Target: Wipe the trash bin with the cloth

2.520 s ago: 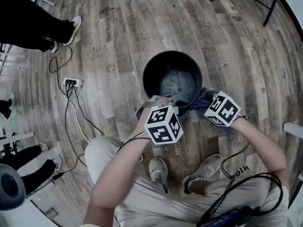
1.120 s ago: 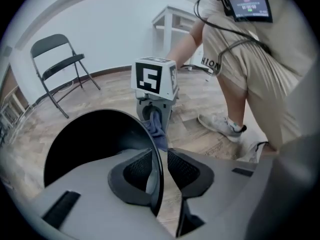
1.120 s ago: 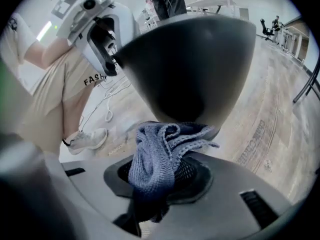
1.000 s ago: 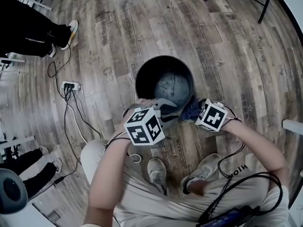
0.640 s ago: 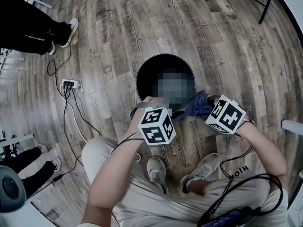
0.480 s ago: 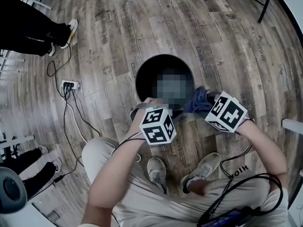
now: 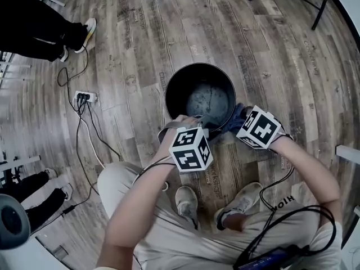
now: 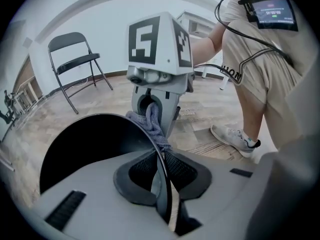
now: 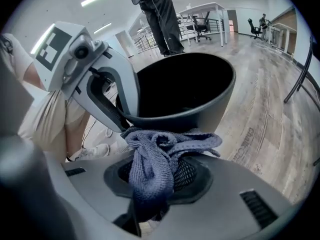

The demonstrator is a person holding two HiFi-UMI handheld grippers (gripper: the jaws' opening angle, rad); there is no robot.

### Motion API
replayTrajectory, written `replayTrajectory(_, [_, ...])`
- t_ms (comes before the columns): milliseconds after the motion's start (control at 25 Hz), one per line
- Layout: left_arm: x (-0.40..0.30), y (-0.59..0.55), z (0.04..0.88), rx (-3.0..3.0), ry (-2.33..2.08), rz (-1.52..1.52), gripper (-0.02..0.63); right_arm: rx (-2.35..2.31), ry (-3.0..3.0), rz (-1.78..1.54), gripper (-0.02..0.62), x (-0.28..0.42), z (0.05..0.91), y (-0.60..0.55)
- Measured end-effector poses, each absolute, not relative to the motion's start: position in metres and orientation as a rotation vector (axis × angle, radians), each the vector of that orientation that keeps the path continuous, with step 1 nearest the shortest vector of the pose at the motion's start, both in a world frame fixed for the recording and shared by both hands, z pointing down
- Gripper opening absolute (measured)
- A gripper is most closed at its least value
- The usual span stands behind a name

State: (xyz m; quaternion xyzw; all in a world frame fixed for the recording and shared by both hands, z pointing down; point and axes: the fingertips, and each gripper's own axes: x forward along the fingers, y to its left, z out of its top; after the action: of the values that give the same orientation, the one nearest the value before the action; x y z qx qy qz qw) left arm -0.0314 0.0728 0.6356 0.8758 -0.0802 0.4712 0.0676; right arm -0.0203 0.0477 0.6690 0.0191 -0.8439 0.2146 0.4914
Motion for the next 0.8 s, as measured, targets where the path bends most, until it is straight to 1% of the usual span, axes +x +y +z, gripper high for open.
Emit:
replayTrajectory(400, [-0.036,0.071,0.635,2.636,-0.241,1.407,0.057,0.01,-2.022,0.57,0.112,-0.028,0.743,0.053])
replayTrajectory(800, [-0.036,0.074,0.635,2.663,-0.222,1.402,0.057,0.002,-1.904,0.439,0.112,-0.022,0.841,0.044])
